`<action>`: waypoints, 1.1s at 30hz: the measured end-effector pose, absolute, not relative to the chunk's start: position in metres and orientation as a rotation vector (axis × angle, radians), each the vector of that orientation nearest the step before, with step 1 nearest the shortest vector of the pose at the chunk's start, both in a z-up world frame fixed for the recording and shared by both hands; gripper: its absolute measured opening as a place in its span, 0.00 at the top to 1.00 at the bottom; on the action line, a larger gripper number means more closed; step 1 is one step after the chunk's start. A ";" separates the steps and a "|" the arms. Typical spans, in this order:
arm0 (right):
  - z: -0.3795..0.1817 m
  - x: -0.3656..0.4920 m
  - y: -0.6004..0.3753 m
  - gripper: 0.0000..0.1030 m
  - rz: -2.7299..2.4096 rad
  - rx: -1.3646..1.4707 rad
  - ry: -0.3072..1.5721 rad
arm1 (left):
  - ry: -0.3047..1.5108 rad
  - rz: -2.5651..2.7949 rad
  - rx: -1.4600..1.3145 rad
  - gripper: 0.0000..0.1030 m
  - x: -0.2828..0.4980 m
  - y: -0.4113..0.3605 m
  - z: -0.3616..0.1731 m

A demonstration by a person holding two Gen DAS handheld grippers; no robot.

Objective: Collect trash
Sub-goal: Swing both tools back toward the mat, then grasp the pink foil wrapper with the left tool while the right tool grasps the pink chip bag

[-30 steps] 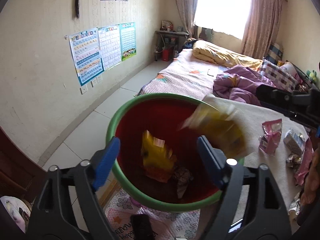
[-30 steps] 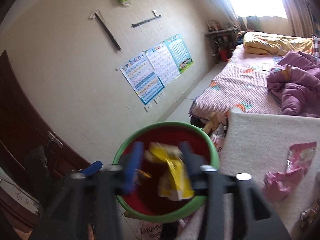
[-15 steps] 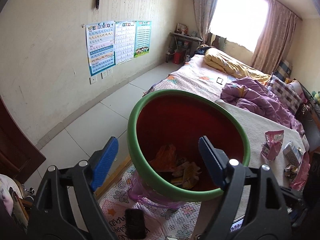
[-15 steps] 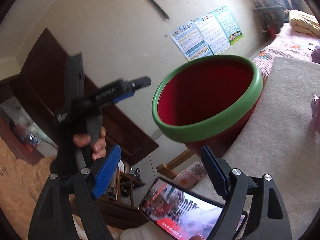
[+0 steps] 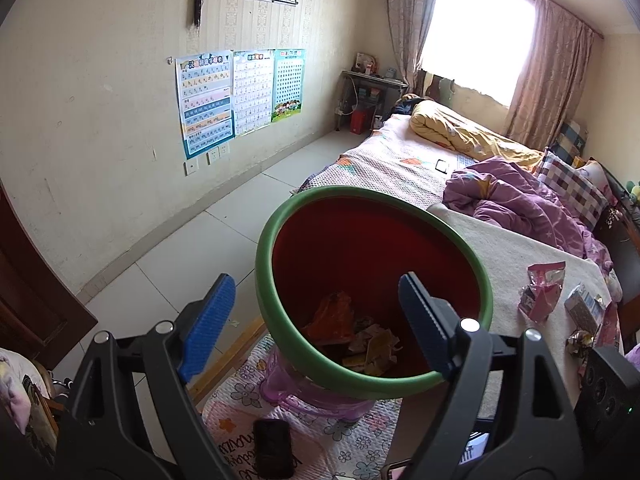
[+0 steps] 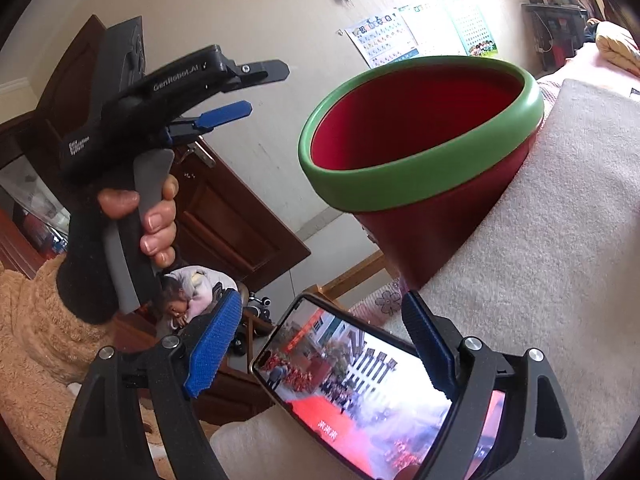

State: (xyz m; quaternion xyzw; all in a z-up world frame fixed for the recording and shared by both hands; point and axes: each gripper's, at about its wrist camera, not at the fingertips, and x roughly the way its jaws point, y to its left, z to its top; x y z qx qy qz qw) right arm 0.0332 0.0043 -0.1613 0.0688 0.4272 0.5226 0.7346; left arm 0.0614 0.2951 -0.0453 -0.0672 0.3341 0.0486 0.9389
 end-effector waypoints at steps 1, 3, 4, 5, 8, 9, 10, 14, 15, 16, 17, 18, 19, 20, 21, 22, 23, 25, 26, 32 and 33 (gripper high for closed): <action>-0.161 0.031 0.004 0.22 1.152 0.151 0.939 | 0.682 0.099 -0.139 0.21 0.061 0.295 -0.045; -0.161 0.030 0.001 0.22 1.153 0.152 0.931 | 0.676 0.099 -0.137 0.21 0.060 0.294 -0.043; -0.159 0.029 -0.002 0.22 1.148 0.160 0.914 | 0.672 0.099 -0.136 0.21 0.060 0.294 -0.042; -0.155 0.027 -0.005 0.22 1.143 0.177 0.889 | 0.668 0.098 -0.136 0.21 0.059 0.293 -0.040; -0.129 0.024 -0.026 0.22 1.100 0.237 0.776 | 0.654 0.092 -0.125 0.21 0.058 0.288 -0.034; -0.118 0.024 -0.037 0.22 1.066 0.261 0.736 | 0.651 0.085 -0.122 0.21 0.059 0.284 -0.032; -0.110 0.026 -0.049 0.22 1.029 0.283 0.710 | 0.648 0.075 -0.120 0.21 0.059 0.280 -0.031; -0.079 0.031 -0.106 0.22 0.802 0.345 0.621 | 0.644 0.011 -0.106 0.20 0.058 0.252 -0.026; -0.073 0.032 -0.123 0.22 0.739 0.357 0.610 | 0.645 -0.009 -0.102 0.19 0.059 0.242 -0.026; -0.069 0.033 -0.141 0.22 0.678 0.369 0.601 | 0.647 -0.029 -0.098 0.19 0.059 0.233 -0.025; -0.065 0.033 -0.157 0.22 0.613 0.372 0.597 | 0.650 -0.044 -0.097 0.19 0.059 0.224 -0.025; -0.061 0.033 -0.174 0.20 0.538 0.367 0.595 | 0.655 -0.064 -0.095 0.18 0.059 0.214 -0.026; -0.058 0.032 -0.191 0.17 0.468 0.358 0.591 | 0.660 -0.083 -0.092 0.18 0.059 0.203 -0.027; -0.057 0.031 -0.207 0.12 0.397 0.345 0.595 | 0.666 -0.098 -0.089 0.18 0.059 0.194 -0.027; -0.058 0.031 -0.222 0.11 0.322 0.327 0.613 | 0.674 -0.116 -0.085 0.18 0.058 0.183 -0.029; -0.064 0.033 -0.236 0.11 0.259 0.310 0.653 | 0.682 -0.132 -0.082 0.18 0.057 0.172 -0.031; -0.070 0.035 -0.248 0.11 0.217 0.303 0.695 | 0.690 -0.145 -0.080 0.18 0.057 0.163 -0.033; -0.088 0.039 -0.268 0.11 0.171 0.312 0.773 | 0.712 -0.179 -0.083 0.18 0.053 0.141 -0.039; -0.098 0.038 -0.279 0.11 0.161 0.315 0.809 | 0.722 -0.195 -0.081 0.18 0.052 0.130 -0.041; -0.147 0.062 -0.289 0.23 0.251 0.356 0.962 | 0.763 -0.256 -0.065 0.18 0.046 0.075 -0.053; -0.155 0.066 -0.290 0.42 0.266 0.359 0.978 | 0.776 -0.267 -0.058 0.18 0.047 0.067 -0.056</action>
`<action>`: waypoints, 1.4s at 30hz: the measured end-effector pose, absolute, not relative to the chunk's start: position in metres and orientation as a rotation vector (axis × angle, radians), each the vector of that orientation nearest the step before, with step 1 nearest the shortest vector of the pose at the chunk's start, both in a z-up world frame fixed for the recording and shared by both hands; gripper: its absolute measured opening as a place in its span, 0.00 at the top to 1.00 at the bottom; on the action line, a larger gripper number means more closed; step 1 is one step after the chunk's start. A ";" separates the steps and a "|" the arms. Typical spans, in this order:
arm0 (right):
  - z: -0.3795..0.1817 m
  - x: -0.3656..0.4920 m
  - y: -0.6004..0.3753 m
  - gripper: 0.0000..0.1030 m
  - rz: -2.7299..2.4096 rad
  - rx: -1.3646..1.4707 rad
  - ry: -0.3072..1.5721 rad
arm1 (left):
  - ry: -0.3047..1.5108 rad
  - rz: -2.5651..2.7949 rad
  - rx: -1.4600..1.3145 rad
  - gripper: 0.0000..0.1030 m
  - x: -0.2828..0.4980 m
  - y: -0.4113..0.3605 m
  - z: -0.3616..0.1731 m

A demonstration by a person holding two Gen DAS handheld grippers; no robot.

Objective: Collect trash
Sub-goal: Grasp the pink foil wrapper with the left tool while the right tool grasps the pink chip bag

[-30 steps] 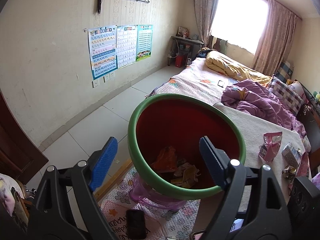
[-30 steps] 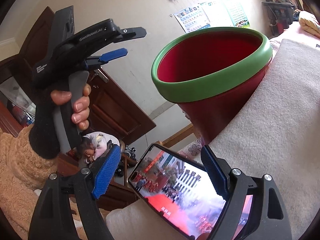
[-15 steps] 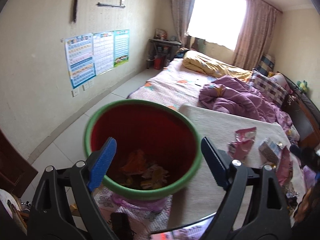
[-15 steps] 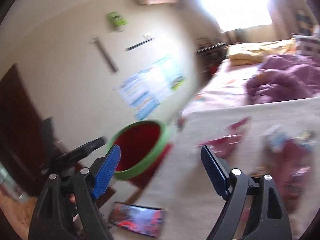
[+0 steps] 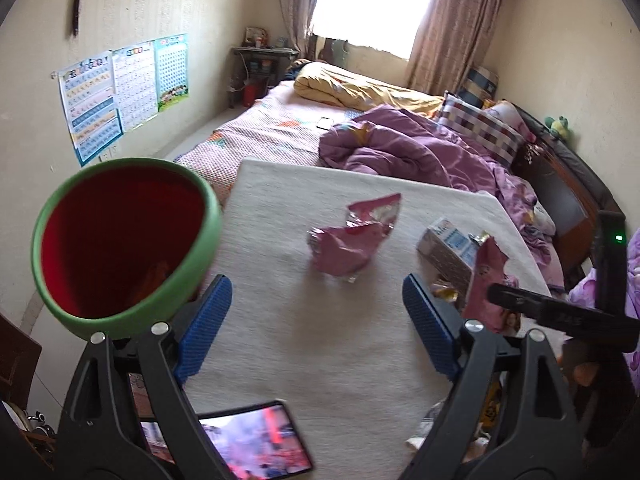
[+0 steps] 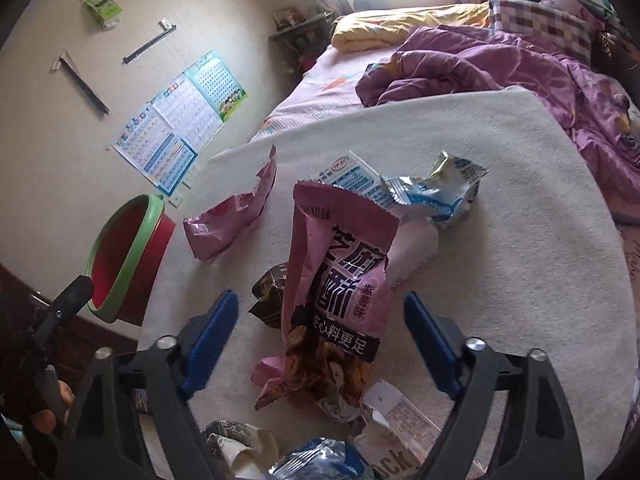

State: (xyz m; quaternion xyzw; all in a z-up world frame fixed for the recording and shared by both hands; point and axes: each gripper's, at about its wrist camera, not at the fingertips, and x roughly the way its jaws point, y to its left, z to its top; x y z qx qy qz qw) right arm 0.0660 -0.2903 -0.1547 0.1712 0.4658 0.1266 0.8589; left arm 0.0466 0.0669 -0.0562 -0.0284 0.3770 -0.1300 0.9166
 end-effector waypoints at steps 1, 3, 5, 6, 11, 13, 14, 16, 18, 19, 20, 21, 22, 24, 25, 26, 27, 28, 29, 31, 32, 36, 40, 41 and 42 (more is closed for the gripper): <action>-0.161 0.069 -0.287 0.53 0.281 0.366 0.992 | 0.794 -0.283 -0.049 0.18 0.049 0.059 -0.060; -0.166 0.071 -0.294 0.66 0.327 0.406 0.998 | 0.807 -0.304 -0.022 0.18 0.052 0.047 -0.064; -0.155 0.066 -0.297 0.68 0.363 0.407 0.968 | 0.803 -0.324 0.017 0.18 0.059 0.037 -0.066; -0.149 0.061 -0.301 0.68 0.382 0.405 0.939 | 0.806 -0.336 0.033 0.18 0.064 0.032 -0.066; -0.114 0.052 -0.315 0.68 0.417 0.443 0.827 | 0.864 -0.381 0.122 0.18 0.114 0.007 -0.080; -0.106 0.050 -0.323 0.68 0.426 0.461 0.807 | 0.886 -0.378 0.163 0.18 0.132 -0.004 -0.090; -0.104 0.049 -0.325 0.68 0.429 0.467 0.801 | 0.902 -0.378 0.186 0.18 0.142 -0.010 -0.097; -0.101 0.046 -0.330 0.68 0.433 0.478 0.797 | 0.932 -0.369 0.211 0.18 0.156 -0.017 -0.109; -0.100 0.046 -0.333 0.68 0.433 0.490 0.802 | 0.978 -0.366 0.230 0.23 0.170 -0.023 -0.124; -0.100 0.045 -0.335 0.68 0.433 0.499 0.805 | 0.997 -0.357 0.238 0.26 0.174 -0.024 -0.130; -0.100 0.044 -0.338 0.68 0.433 0.506 0.807 | 1.016 -0.347 0.247 0.34 0.178 -0.026 -0.135; -0.099 0.042 -0.340 0.68 0.433 0.510 0.807 | 1.029 -0.349 0.245 0.46 0.180 -0.026 -0.139; -0.096 0.044 -0.342 0.68 0.434 0.512 0.807 | 1.041 -0.356 0.236 0.48 0.180 -0.025 -0.140; -0.095 0.046 -0.343 0.68 0.436 0.513 0.807 | 1.027 -0.349 0.230 0.59 0.177 -0.024 -0.138; -0.095 0.046 -0.342 0.68 0.437 0.514 0.805 | 1.020 -0.345 0.227 0.71 0.175 -0.023 -0.136; -0.096 0.049 -0.343 0.68 0.438 0.514 0.804 | 1.014 -0.335 0.222 0.77 0.172 -0.022 -0.133; -0.096 0.051 -0.342 0.68 0.440 0.513 0.802 | 0.999 -0.328 0.203 0.77 0.168 -0.019 -0.128; -0.095 0.052 -0.342 0.68 0.443 0.510 0.799 | 0.985 -0.327 0.178 0.77 0.164 -0.016 -0.123; -0.094 0.053 -0.340 0.68 0.445 0.504 0.795 | 0.973 -0.327 0.154 0.77 0.158 -0.012 -0.117; -0.090 0.051 -0.335 0.68 0.449 0.492 0.787 | 0.945 -0.330 0.108 0.77 0.145 -0.006 -0.105; -0.089 0.051 -0.333 0.68 0.451 0.488 0.783 | 0.930 -0.332 0.083 0.77 0.137 -0.002 -0.098; -0.081 0.048 -0.324 0.68 0.456 0.478 0.762 | 0.885 -0.323 -0.024 0.77 0.109 0.011 -0.070; -0.072 0.047 -0.311 0.68 0.466 0.462 0.739 | 0.833 -0.295 -0.107 0.77 0.083 0.021 -0.049; -0.070 0.048 -0.307 0.68 0.470 0.458 0.736 | 0.826 -0.293 -0.105 0.77 0.078 0.021 -0.047; -0.069 0.049 -0.304 0.68 0.472 0.456 0.733 | 0.819 -0.288 -0.092 0.77 0.075 0.020 -0.045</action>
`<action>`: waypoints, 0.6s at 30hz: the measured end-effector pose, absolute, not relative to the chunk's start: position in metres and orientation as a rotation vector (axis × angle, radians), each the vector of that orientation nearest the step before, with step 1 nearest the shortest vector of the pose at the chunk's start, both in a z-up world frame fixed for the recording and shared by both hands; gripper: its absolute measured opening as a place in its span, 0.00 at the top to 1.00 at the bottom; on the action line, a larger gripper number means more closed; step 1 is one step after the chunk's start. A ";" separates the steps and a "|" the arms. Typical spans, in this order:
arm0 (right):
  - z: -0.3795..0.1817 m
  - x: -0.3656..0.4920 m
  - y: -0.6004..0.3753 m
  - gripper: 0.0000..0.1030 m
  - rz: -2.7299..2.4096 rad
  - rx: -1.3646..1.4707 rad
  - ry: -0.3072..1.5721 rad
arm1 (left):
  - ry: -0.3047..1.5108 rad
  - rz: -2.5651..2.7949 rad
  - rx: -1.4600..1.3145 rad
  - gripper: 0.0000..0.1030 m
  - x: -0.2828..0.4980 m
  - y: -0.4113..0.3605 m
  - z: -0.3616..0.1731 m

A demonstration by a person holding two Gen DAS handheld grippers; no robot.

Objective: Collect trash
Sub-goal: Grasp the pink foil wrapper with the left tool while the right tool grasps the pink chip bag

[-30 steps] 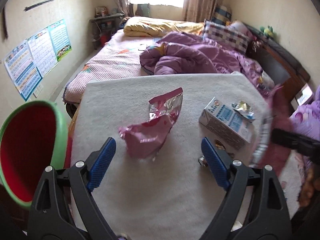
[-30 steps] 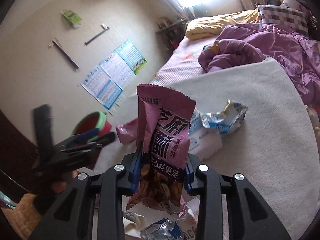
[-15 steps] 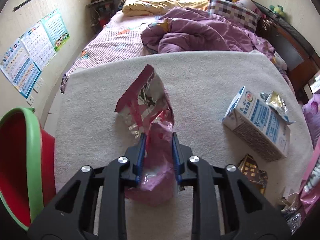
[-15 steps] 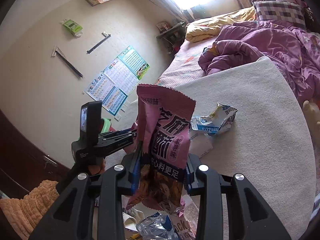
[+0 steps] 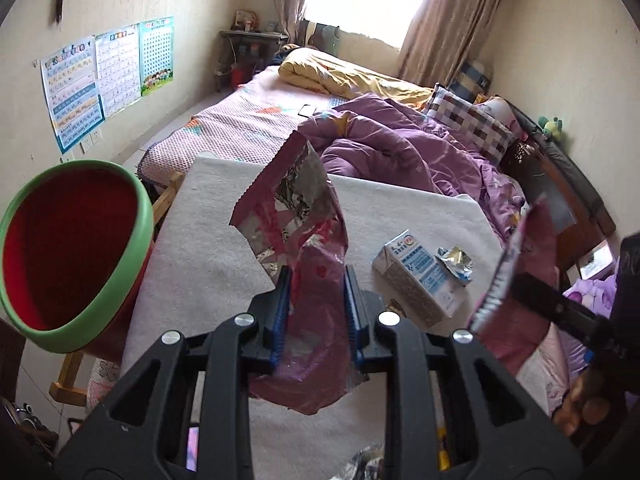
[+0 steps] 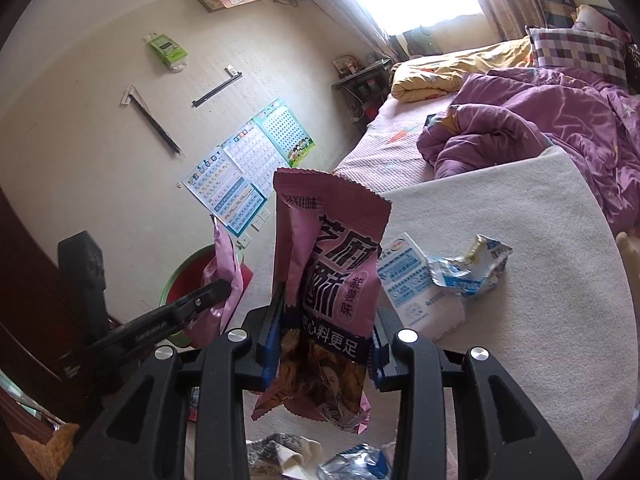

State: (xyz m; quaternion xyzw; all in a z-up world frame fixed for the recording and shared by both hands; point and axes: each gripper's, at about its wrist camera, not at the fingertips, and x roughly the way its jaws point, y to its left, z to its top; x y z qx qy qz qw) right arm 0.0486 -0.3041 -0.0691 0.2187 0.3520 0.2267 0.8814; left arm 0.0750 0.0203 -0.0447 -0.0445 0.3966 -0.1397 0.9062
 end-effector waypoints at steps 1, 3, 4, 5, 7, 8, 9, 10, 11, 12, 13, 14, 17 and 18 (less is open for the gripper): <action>-0.067 0.049 -0.300 0.68 0.476 0.454 0.730 | 0.811 -0.282 -0.075 0.77 0.072 0.020 -0.043; -0.065 0.049 -0.291 0.67 0.483 0.445 0.726 | 0.800 -0.276 -0.056 0.77 0.066 0.022 -0.040; -0.063 0.049 -0.286 0.67 0.487 0.439 0.725 | 0.796 -0.274 -0.056 0.77 0.064 0.024 -0.039; -0.062 0.048 -0.280 0.67 0.491 0.433 0.725 | 0.789 -0.270 -0.057 0.77 0.063 0.027 -0.037; -0.059 0.048 -0.272 0.67 0.498 0.423 0.722 | 0.781 -0.264 -0.059 0.77 0.061 0.034 -0.036; -0.058 0.048 -0.267 0.67 0.501 0.419 0.721 | 0.778 -0.263 -0.059 0.77 0.060 0.038 -0.036; -0.057 0.048 -0.263 0.67 0.502 0.415 0.720 | 0.774 -0.262 -0.060 0.77 0.059 0.043 -0.035; -0.055 0.049 -0.258 0.67 0.504 0.411 0.719 | 0.770 -0.261 -0.061 0.77 0.059 0.046 -0.034; -0.054 0.049 -0.254 0.67 0.505 0.408 0.718 | 0.766 -0.258 -0.062 0.77 0.058 0.051 -0.033; -0.053 0.050 -0.250 0.67 0.507 0.404 0.716 | 0.763 -0.256 -0.063 0.77 0.057 0.055 -0.033; -0.052 0.050 -0.245 0.67 0.508 0.401 0.715 | 0.759 -0.254 -0.064 0.77 0.056 0.059 -0.032; -0.052 0.050 -0.241 0.67 0.509 0.397 0.714 | 0.755 -0.250 -0.066 0.77 0.056 0.065 -0.031; -0.052 0.049 -0.226 0.67 0.511 0.390 0.716 | 0.752 -0.250 -0.072 0.77 0.053 0.082 -0.031; -0.052 0.049 -0.221 0.67 0.512 0.388 0.718 | 0.749 -0.252 -0.077 0.77 0.052 0.087 -0.031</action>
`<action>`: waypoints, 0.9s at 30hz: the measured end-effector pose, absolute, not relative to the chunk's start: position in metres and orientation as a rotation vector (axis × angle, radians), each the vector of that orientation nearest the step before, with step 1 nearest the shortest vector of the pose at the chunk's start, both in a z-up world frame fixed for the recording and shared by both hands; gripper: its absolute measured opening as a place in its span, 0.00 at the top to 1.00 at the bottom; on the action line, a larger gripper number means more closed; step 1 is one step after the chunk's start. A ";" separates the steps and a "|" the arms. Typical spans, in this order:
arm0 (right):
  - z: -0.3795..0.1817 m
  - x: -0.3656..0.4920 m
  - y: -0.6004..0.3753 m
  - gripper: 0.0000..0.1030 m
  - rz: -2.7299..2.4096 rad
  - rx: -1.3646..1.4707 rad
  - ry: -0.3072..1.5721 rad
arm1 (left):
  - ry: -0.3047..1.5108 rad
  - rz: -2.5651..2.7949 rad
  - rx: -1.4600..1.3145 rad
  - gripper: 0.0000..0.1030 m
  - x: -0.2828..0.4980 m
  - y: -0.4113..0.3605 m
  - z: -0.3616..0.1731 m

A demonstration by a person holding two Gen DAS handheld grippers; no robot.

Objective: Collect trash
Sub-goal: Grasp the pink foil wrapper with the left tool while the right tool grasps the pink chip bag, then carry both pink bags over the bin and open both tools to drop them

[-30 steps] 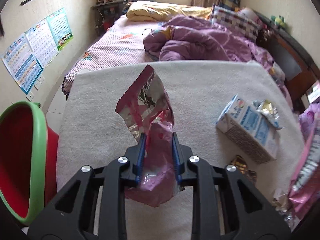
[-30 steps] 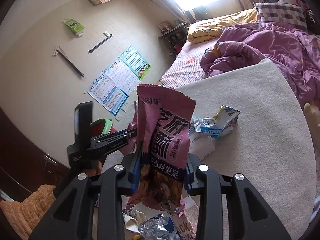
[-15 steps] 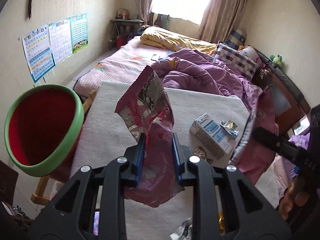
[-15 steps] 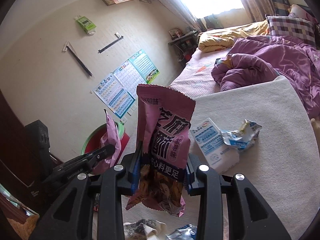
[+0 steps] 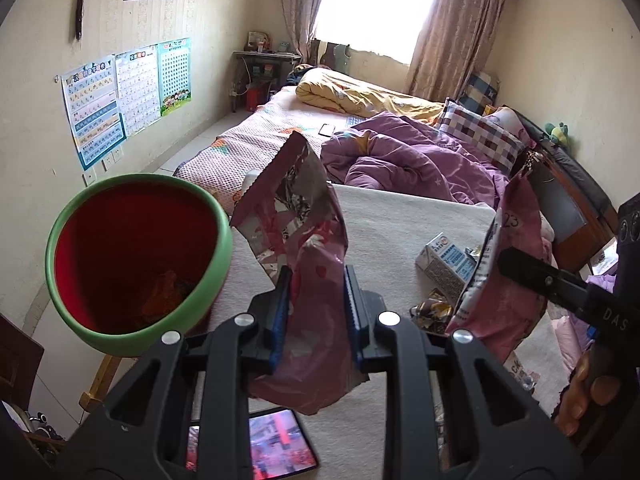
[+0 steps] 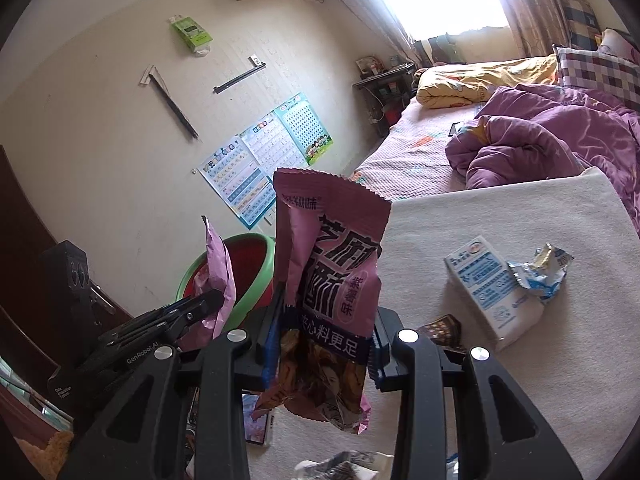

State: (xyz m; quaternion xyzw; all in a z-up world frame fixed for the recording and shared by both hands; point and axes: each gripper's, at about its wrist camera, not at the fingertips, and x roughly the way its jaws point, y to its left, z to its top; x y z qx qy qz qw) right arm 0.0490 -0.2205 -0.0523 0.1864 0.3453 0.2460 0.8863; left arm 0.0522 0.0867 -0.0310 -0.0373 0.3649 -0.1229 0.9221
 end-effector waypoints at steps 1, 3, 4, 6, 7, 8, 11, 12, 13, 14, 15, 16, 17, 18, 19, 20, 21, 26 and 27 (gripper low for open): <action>-0.053 0.049 -0.217 0.67 0.512 0.386 0.720 | 0.748 -0.251 -0.078 0.77 0.051 0.093 -0.031; -0.053 0.050 -0.207 0.67 0.513 0.381 0.723 | 0.746 -0.246 -0.079 0.77 0.050 0.103 -0.031; -0.053 0.050 -0.204 0.67 0.513 0.379 0.722 | 0.744 -0.243 -0.080 0.77 0.049 0.108 -0.031; -0.053 0.050 -0.197 0.67 0.512 0.377 0.721 | 0.740 -0.239 -0.083 0.77 0.049 0.118 -0.030; -0.053 0.049 -0.193 0.67 0.511 0.376 0.720 | 0.739 -0.236 -0.084 0.77 0.049 0.124 -0.030; -0.054 0.050 -0.190 0.67 0.509 0.376 0.720 | 0.739 -0.234 -0.084 0.77 0.049 0.129 -0.030; -0.055 0.049 -0.179 0.67 0.505 0.378 0.721 | 0.740 -0.229 -0.088 0.77 0.049 0.143 -0.031; -0.055 0.049 -0.175 0.67 0.503 0.378 0.721 | 0.739 -0.229 -0.088 0.77 0.049 0.146 -0.032; -0.055 0.048 -0.173 0.67 0.502 0.378 0.721 | 0.737 -0.229 -0.089 0.77 0.049 0.150 -0.032; -0.055 0.047 -0.170 0.67 0.501 0.378 0.721 | 0.731 -0.231 -0.090 0.77 0.049 0.155 -0.031; -0.055 0.047 -0.166 0.67 0.500 0.377 0.722 | 0.727 -0.232 -0.090 0.77 0.048 0.158 -0.031; -0.057 0.047 -0.165 0.67 0.500 0.376 0.724 | 0.725 -0.232 -0.088 0.77 0.048 0.159 -0.030; -0.058 0.047 -0.161 0.67 0.498 0.376 0.726 | 0.724 -0.233 -0.086 0.77 0.048 0.162 -0.030; -0.058 0.047 -0.158 0.67 0.497 0.376 0.727 | 0.725 -0.234 -0.086 0.77 0.049 0.165 -0.030; -0.060 0.046 -0.156 0.67 0.497 0.375 0.727 | 0.725 -0.234 -0.087 0.77 0.049 0.165 -0.030; -0.060 0.046 -0.152 0.67 0.496 0.374 0.727 | 0.726 -0.236 -0.086 0.77 0.050 0.169 -0.031; -0.059 0.046 -0.149 0.67 0.495 0.373 0.727 | 0.728 -0.238 -0.086 0.77 0.051 0.172 -0.031; -0.061 0.049 -0.136 0.67 0.493 0.373 0.728 | 0.727 -0.252 -0.078 0.77 0.053 0.186 -0.032; -0.061 0.049 -0.133 0.67 0.493 0.374 0.728 | 0.726 -0.254 -0.078 0.77 0.053 0.188 -0.032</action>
